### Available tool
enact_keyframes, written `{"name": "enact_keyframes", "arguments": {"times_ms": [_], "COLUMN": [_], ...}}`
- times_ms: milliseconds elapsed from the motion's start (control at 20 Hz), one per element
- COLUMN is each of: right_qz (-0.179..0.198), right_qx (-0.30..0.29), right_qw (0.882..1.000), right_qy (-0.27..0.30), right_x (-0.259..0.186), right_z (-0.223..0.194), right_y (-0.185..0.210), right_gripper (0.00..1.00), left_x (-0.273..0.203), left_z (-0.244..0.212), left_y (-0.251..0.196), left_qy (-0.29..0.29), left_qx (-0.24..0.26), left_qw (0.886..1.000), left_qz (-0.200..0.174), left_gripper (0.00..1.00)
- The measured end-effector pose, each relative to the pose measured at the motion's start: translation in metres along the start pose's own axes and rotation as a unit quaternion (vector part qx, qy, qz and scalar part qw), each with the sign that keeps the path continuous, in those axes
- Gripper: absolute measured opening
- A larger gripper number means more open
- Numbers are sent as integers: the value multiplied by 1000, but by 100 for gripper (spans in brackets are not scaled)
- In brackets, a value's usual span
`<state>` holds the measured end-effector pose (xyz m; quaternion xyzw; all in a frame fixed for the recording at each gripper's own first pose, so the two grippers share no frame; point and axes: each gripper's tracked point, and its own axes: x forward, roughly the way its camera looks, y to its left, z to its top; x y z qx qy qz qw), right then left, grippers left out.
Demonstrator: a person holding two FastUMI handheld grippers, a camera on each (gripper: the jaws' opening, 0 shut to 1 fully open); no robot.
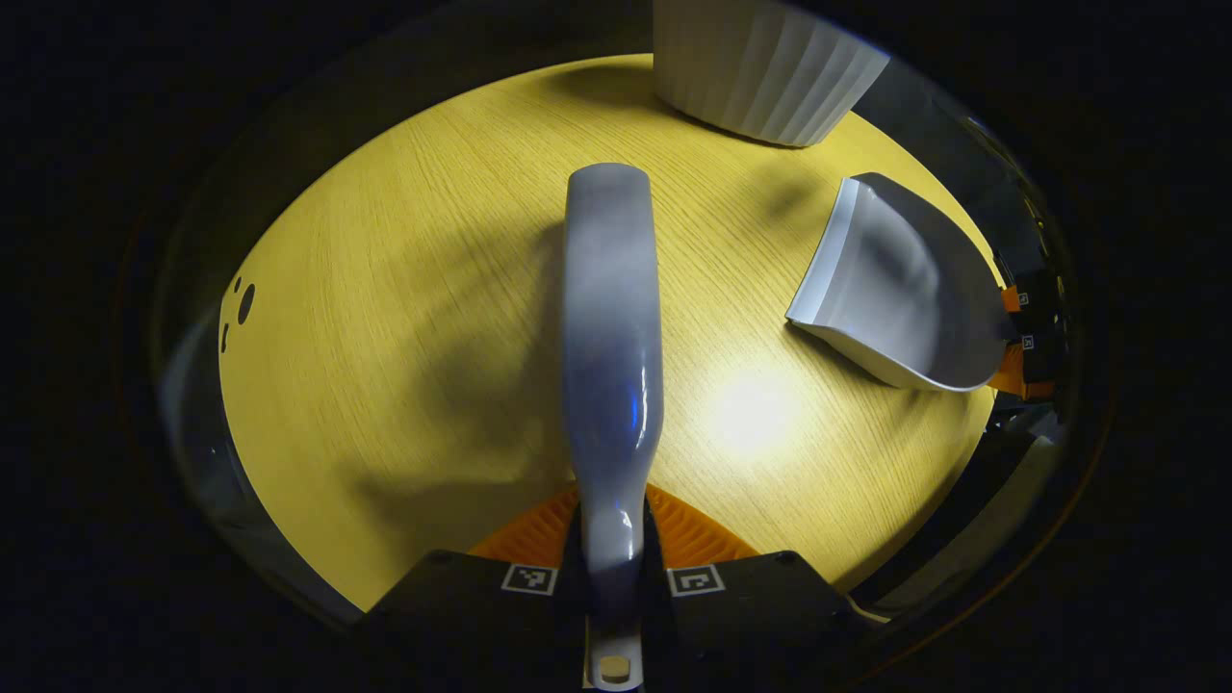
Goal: Pick up the small broom and dustpan from the desktop, sweep the trash into the dustpan with the broom, and then empty the trash into the garbage bin.
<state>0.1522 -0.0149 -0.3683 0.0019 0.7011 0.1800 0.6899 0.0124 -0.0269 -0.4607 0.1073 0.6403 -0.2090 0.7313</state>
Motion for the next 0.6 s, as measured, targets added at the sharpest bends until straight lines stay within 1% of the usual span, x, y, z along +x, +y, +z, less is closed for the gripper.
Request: {"name": "enact_keyframes", "arguments": {"times_ms": [50, 100, 150, 200, 250, 300, 350, 400, 450, 500, 550, 600], "right_qz": [-2, -3, -4, -1, 1, 3, 4, 5, 5, 5, 6, 9], "right_qx": [-2, -3, -1, 2, 1, -1, -2, -3, -3, -3, -2, -1], "right_qw": [1000, 1000, 1000, 1000, 1000, 1000, 1000, 1000, 1000, 1000, 1000, 1000], "right_qy": [2, 5, -2, -2, -8, -3, -5, -4, -4, -6, -6, -9], "right_x": [3, 8, 2, 11, 11, 10, 11, 10, 11, 10, 11, 10], "right_z": [-3, -7, -5, -5, -4, -6, -6, -6, -6, -6, -6, -6], "right_y": [0, 0, 2, 3, 2, 2, 3, 4, 4, 5, 5, 6], "right_gripper": [35, 35, 35, 36, 31, 36, 31, 37, 37, 37, 38, 38], "left_x": [0, 1, 0, 1, 1, 2, 2, 2, 2, 1, 0, 0], "left_z": [0, 0, -1, 1, 1, 1, 0, 0, -1, -1, -3, -1], "left_y": [1, 0, 0, 1, 0, 1, 0, 0, 0, 1, 1, 2], "left_qy": [0, -1, 1, -3, -5, -4, -2, 0, 3, 8, 14, 15], "left_qx": [-1, -2, -6, -9, -11, -12, -12, -11, -8, -5, -3, -4], "left_qw": [1000, 1000, 1000, 1000, 1000, 1000, 1000, 1000, 1000, 1000, 1000, 1000], "left_qz": [1, 3, 5, 7, 9, 10, 10, 11, 11, 11, 12, 17], "left_gripper": [31, 27, 27, 27, 27, 28, 28, 28, 32, 26, 30, 31]}}
